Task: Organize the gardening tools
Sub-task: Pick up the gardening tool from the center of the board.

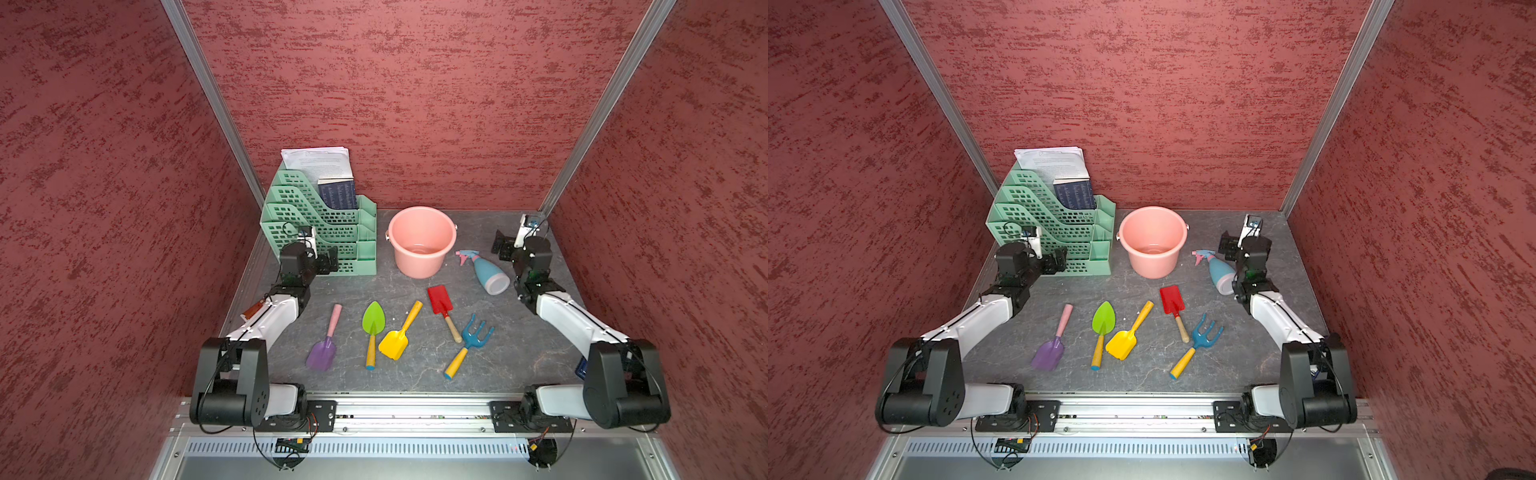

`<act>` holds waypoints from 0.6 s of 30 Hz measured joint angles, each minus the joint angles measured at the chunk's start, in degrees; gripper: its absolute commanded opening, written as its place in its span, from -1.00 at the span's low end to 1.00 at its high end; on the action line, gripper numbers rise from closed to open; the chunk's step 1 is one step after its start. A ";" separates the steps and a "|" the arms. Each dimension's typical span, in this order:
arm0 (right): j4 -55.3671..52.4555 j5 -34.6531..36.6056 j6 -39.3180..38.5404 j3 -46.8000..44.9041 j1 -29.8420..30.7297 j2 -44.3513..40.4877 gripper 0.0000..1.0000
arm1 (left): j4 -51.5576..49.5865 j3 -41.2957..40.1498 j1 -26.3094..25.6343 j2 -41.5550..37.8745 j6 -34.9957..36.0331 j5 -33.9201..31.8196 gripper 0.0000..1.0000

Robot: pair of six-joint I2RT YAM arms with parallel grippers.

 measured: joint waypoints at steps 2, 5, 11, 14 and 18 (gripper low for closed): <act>-11.13 -2.23 0.22 9.42 0.04 3.41 0.97 | -5.33 1.36 -3.10 -1.29 -0.96 -1.38 0.99; -24.20 -5.88 0.17 21.79 0.09 9.92 0.97 | -13.00 2.58 -6.29 -4.02 -3.04 -1.25 0.99; -45.35 -10.43 -1.03 36.30 0.37 23.04 0.97 | -24.46 4.44 -7.34 -6.47 -6.47 1.51 0.99; -52.35 -11.39 -1.46 38.93 0.37 28.00 0.97 | -29.24 5.22 -7.34 -7.13 -7.89 5.14 1.00; -58.69 -11.43 -2.34 40.92 0.37 31.95 0.97 | -32.83 5.35 -7.50 -8.61 -9.46 9.73 0.99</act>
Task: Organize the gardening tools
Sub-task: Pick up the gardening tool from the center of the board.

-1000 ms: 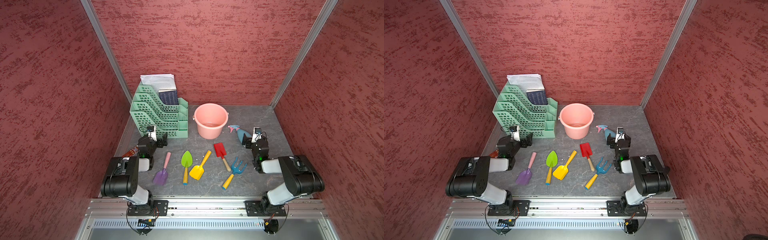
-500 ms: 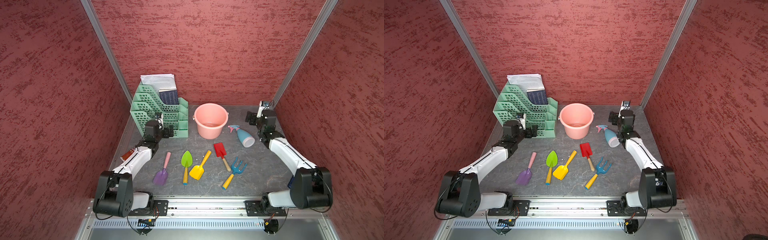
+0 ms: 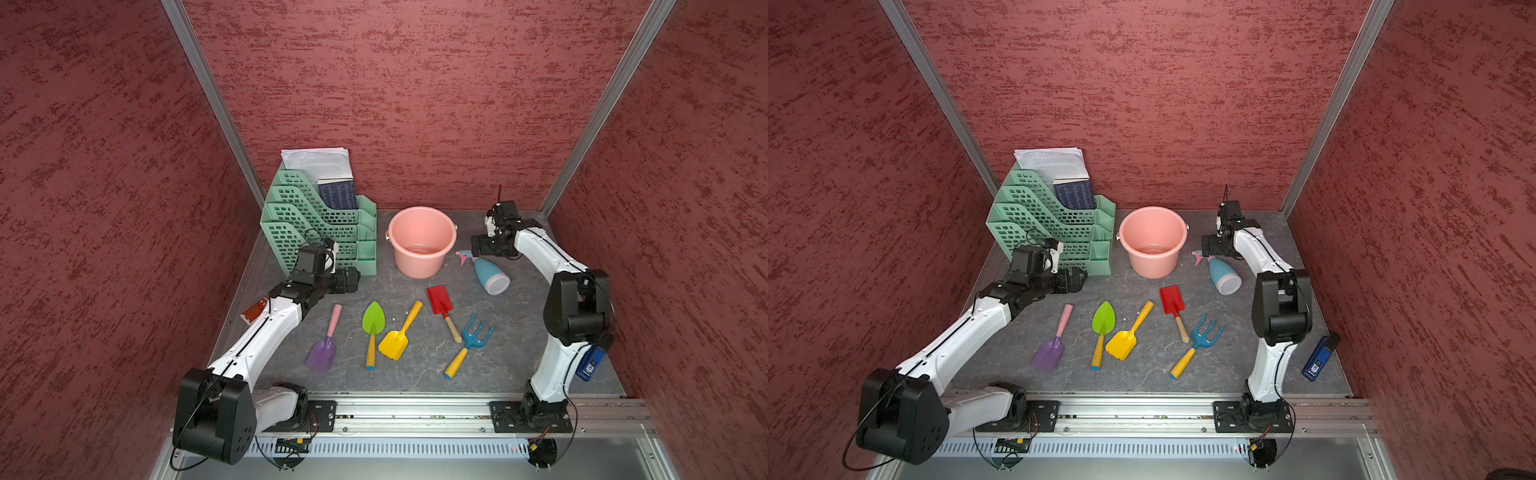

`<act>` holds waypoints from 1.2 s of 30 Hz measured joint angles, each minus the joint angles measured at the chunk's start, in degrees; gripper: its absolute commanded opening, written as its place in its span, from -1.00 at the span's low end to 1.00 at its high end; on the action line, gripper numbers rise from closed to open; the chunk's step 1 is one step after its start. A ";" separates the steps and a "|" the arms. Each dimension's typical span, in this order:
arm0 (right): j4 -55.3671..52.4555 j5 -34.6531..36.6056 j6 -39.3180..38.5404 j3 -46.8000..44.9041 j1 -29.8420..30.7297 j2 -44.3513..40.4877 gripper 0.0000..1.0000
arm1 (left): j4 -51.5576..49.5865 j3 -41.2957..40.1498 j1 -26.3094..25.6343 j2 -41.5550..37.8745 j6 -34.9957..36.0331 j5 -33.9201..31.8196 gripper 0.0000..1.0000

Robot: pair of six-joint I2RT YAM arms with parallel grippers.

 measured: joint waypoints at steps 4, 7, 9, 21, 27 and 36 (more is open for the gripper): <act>-2.56 0.04 -1.46 3.98 0.00 3.52 0.92 | -1.44 -0.11 -0.22 -2.45 -1.68 4.31 1.00; -2.69 0.20 -2.34 6.32 0.00 5.92 0.84 | -1.51 -0.13 -0.22 -3.04 -2.03 6.01 0.99; -2.84 0.33 -2.84 7.82 0.00 7.52 0.75 | -1.70 -0.15 -0.22 -2.75 -2.05 6.69 0.99; -2.95 2.01 -5.40 10.86 0.46 13.73 0.43 | -1.66 -1.51 -0.22 -1.53 -2.27 8.74 1.00; -2.86 2.47 -6.23 11.15 0.94 15.17 0.34 | -1.66 -1.51 -0.22 -1.31 -2.27 8.92 0.99; -5.84 4.39 -7.41 16.85 2.10 20.68 0.13 | -1.66 -1.51 -0.22 -0.92 -2.27 9.11 0.99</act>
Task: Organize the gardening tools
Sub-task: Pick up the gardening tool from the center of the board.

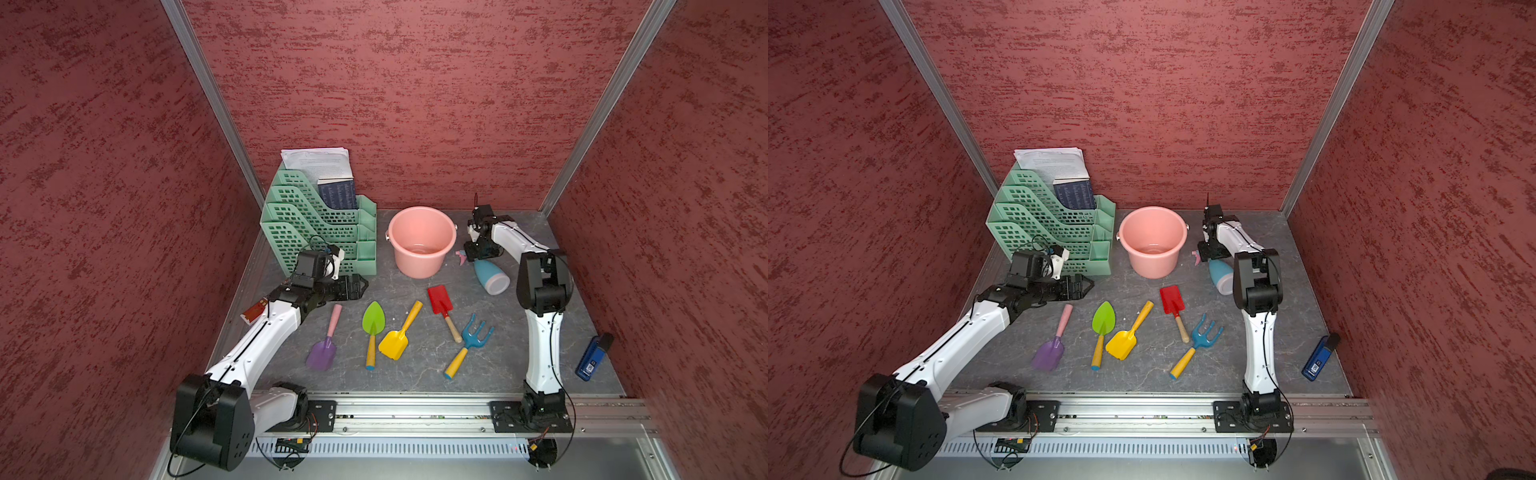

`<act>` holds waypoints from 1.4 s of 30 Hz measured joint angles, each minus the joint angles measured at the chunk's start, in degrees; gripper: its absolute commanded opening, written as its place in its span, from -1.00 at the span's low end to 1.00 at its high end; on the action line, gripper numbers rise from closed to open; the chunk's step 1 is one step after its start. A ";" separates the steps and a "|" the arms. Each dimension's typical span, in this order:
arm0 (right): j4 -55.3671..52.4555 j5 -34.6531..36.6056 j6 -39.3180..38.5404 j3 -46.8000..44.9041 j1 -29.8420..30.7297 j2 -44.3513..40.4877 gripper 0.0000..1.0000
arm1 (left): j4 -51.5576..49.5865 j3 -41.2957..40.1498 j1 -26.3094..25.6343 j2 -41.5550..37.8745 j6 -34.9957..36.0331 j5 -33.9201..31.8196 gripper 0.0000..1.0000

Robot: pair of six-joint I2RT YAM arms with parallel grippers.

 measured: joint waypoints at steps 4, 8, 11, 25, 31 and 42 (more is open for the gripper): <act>-1.42 0.83 -0.33 1.07 0.26 0.85 -0.03 | 0.02 -0.02 0.00 0.00 0.02 0.04 0.99; -2.86 1.49 -0.44 1.84 0.31 1.57 -0.37 | 0.00 -0.02 0.00 0.13 0.02 0.07 0.99; -3.72 1.86 -0.26 2.32 0.33 1.73 -0.60 | 0.00 -0.02 0.00 0.28 0.02 0.07 0.99; 4.98 1.42 4.26 -9.51 0.31 -6.12 -0.92 | 0.02 -0.02 0.00 0.31 0.02 -0.02 1.00; 20.24 1.05 9.07 -28.39 0.31 -21.27 -0.98 | 0.02 -0.13 0.00 0.31 0.00 -0.17 1.00; 48.61 3.17 13.70 -43.21 0.31 -31.80 -1.00 | 0.07 -0.35 0.00 0.31 0.00 -0.42 1.00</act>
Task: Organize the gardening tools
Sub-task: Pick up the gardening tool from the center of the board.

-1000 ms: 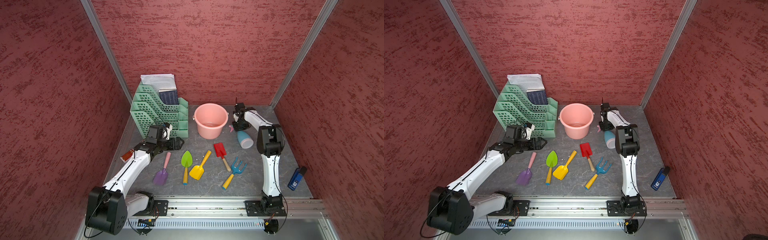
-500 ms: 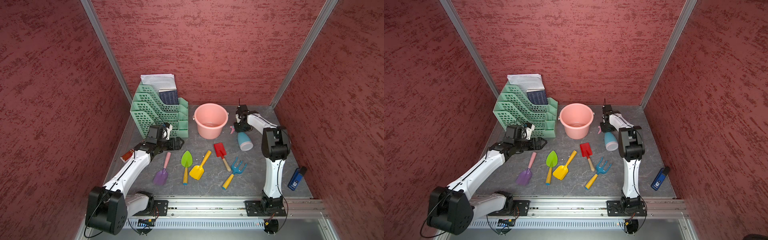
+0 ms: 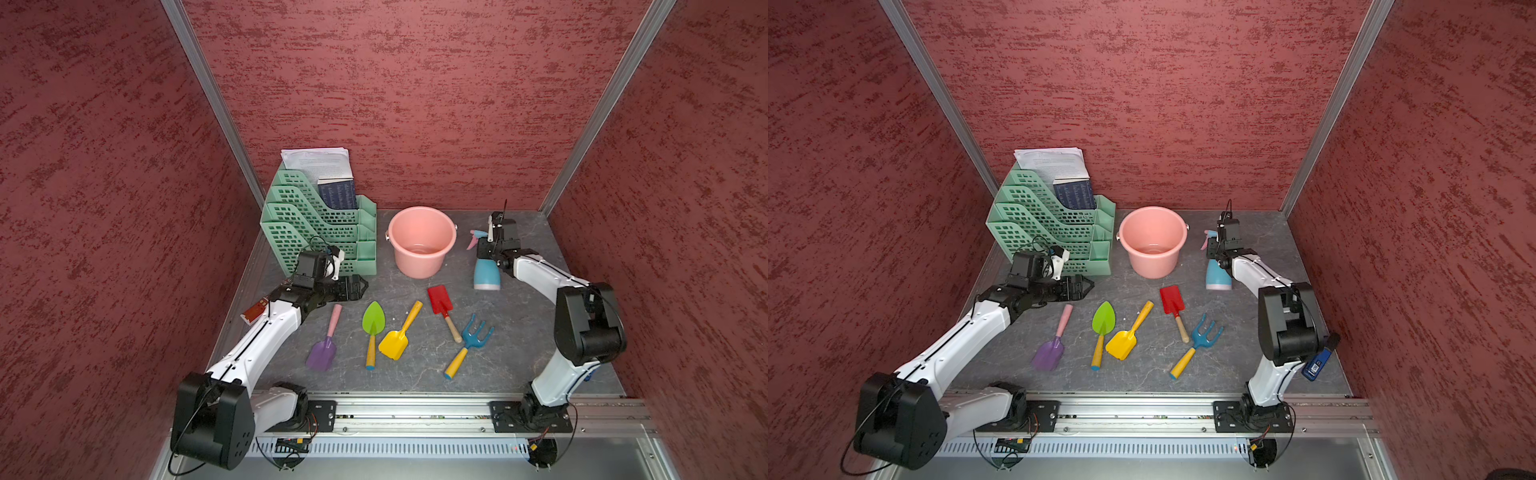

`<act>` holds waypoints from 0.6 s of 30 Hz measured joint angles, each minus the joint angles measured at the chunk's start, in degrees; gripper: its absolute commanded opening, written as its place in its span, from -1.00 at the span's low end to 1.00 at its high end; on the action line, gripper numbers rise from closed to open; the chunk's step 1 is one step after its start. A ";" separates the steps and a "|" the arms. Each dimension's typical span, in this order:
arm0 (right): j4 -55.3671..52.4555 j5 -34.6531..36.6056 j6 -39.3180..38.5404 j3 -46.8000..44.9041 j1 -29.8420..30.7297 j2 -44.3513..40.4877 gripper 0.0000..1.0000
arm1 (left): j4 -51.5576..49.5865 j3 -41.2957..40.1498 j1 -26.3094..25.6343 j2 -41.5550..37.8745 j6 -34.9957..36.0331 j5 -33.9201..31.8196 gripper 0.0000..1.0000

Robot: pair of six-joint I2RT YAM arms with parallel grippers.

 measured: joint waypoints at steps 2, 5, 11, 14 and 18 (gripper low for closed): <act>4.66 1.11 0.28 -1.31 0.00 -0.09 -1.00 | 0.11 -0.09 0.00 0.00 -0.02 -0.02 0.99; 11.56 2.95 0.70 -3.78 0.00 -0.50 -1.00 | 0.26 -0.20 0.00 0.00 -0.15 -0.04 0.99; 25.59 6.25 0.90 -9.03 0.00 -0.70 -1.00 | 0.57 -0.28 0.00 -0.26 -0.39 -0.20 0.99; 32.13 7.41 0.63 -11.32 0.00 -0.68 -1.00 | 0.70 -0.31 0.00 -0.48 -0.44 -0.22 0.99; 40.89 8.48 -0.70 -12.61 0.00 0.33 -1.00 | 0.79 -0.31 0.00 -0.50 -0.44 -0.22 0.99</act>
